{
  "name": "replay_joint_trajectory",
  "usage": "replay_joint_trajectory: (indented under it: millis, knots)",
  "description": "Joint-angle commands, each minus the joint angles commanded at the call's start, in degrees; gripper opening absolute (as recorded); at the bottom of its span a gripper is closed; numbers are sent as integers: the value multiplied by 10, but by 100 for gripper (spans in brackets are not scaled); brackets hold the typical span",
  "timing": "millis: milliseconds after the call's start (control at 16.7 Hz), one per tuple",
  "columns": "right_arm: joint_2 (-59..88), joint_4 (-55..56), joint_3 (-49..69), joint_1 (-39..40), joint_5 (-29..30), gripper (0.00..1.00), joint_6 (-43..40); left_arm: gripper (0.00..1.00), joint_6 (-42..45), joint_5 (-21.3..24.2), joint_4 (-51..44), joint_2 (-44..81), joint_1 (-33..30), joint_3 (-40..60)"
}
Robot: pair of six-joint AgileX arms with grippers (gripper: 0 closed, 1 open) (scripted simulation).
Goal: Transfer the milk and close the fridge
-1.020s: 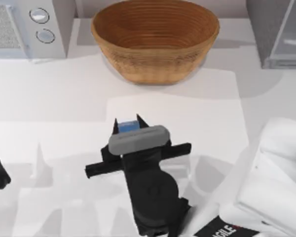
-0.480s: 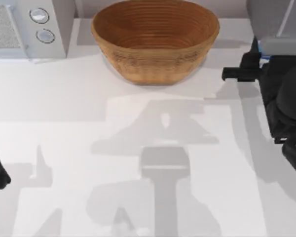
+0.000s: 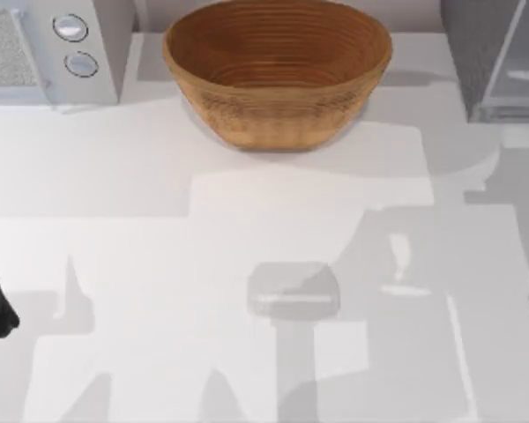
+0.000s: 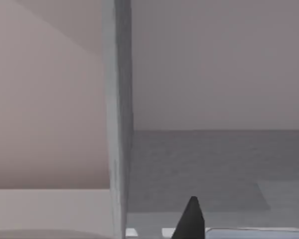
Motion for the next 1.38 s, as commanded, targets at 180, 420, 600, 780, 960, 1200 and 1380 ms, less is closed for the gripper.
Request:
replay_joint_trajectory:
  millis: [180,420,600,780,960,1200,1380]
  knots:
    - [-7,-4,-8,-4,-9,0,0,100,0,0,0,0,0,0]
    - [-4,-3,-4,-2,-9,0,1,100,0,0,0,0,0,0]
    - [31,0,33,-9,-38,0,0,100,0,0,0,0,0,0]
    - [122,-2,118,-33,-65,0,0,100,0,0,0,0,0,0]
    - [251,-8,251,-71,-75,0,0,100,0,0,0,0,0,0]
    - [383,-12,409,-109,-99,0,-2,100,0,0,0,0,0,0]
    - [448,-26,473,-129,-135,0,-2,100,0,0,0,0,0,0]
